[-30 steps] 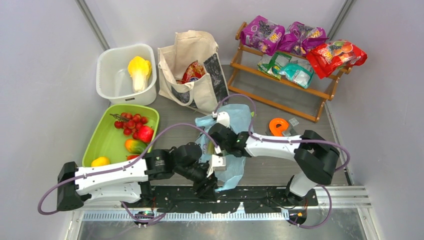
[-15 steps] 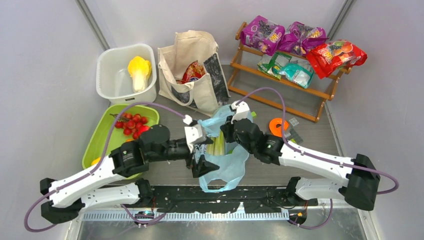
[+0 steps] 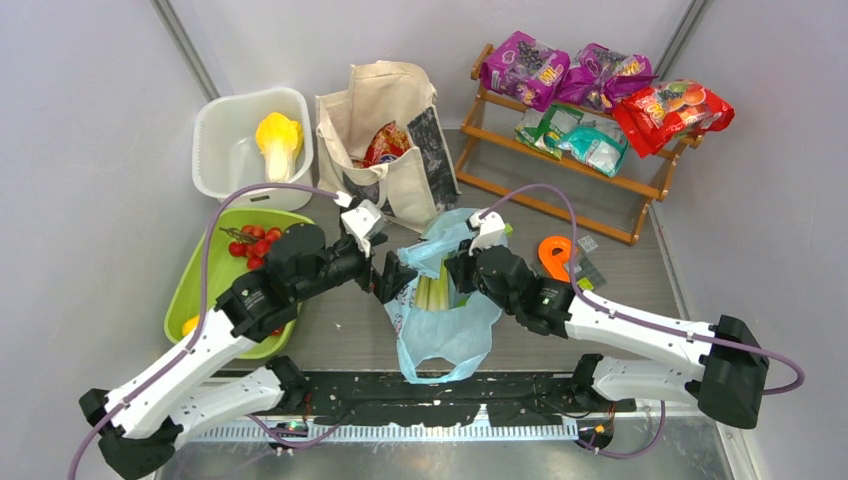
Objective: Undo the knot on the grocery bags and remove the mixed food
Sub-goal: Pick up the fake vegetable from the takeout bag.
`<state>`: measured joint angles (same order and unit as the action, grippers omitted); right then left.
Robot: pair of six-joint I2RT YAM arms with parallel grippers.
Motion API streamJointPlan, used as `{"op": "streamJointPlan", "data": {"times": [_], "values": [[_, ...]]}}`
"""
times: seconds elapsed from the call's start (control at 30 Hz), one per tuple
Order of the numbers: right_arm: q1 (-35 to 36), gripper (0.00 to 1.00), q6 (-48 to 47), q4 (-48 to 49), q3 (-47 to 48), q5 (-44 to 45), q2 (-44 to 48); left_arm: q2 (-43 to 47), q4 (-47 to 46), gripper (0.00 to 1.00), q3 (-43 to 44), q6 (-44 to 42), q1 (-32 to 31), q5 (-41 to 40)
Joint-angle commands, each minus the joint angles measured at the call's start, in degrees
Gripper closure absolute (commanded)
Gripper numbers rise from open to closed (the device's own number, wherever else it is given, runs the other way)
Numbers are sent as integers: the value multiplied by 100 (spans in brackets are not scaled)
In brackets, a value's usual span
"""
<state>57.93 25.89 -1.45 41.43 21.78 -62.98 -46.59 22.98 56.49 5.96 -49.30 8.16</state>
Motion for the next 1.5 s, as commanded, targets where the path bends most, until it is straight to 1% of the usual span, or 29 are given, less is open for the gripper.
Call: {"op": "streamJointPlan", "data": {"times": [0.0,0.27,0.43,0.47,0.5,0.53,0.57,0.67,0.7,0.73,0.77,0.8,0.83,0.87,0.97,1.03,1.13,1.17,1.23,1.27,1.3,1.37,1.47], "values": [[-15,95,286,265,-178,-29,124,-243,-17,1,-309,252,389,-353],[-1,95,479,189,-243,-211,295,-1347,-760,1,-567,992,461,-377],[104,93,674,20,-445,-58,376,-2017,-1147,1,-703,1436,474,-1035],[159,92,738,-88,-467,-33,375,-2118,-1246,4,-739,1492,474,-1104],[193,90,762,-134,-468,48,366,-2222,-1348,10,-770,1536,474,-1159],[280,89,802,-226,-473,100,348,-2298,-1453,22,-802,1571,474,-1212],[324,87,834,-264,-471,213,335,-2367,-1594,40,-840,1570,474,-1284],[473,84,1001,-393,-489,377,221,-2446,-1889,77,-902,1490,474,-1588],[495,82,1043,-387,-497,410,183,-2419,-1955,87,-906,1438,474,-1670],[529,77,1134,-359,-516,430,105,-2366,-1993,96,-898,1379,474,-1734],[541,74,1220,-313,-528,434,50,-2248,-2048,100,-902,1320,474,-1784],[543,67,1249,-174,-552,429,-63,-2185,-2073,100,-907,1245,474,-1843],[544,63,1328,-71,-563,423,-130,-2061,-2121,100,-943,1182,474,-1904],[535,56,1378,67,-563,427,-310,-1921,-2142,100,-957,1120,474,-1988],[439,49,1568,384,-367,410,-889,-1665,-2161,100,-1002,918,489,-2084],[392,47,1595,587,-178,397,-1119,-1601,-2108,100,-1008,816,504,-2066],[377,39,1513,707,193,437,-1635,-1595,-1977,100,-998,751,538,-2033],[377,38,1445,648,408,474,-1829,-1592,-1957,100,-999,742,543,-2010],[377,31,1396,422,731,639,-2118,-1566,-1950,100,-1023,740,553,-1986],[377,29,1400,301,847,824,-2230,-1555,-1949,100,-1030,745,557,-1973],[381,26,1396,-53,1084,932,-2437,-1545,-1958,100,-1034,749,561,-1959],[381,21,1397,-312,1300,1142,-2707,-1529,-1979,100,-1041,749,562,-1919],[378,16,1461,-438,1429,1332,-3068,-1521,-2003,100,-1052,770,570,-1873]]}}
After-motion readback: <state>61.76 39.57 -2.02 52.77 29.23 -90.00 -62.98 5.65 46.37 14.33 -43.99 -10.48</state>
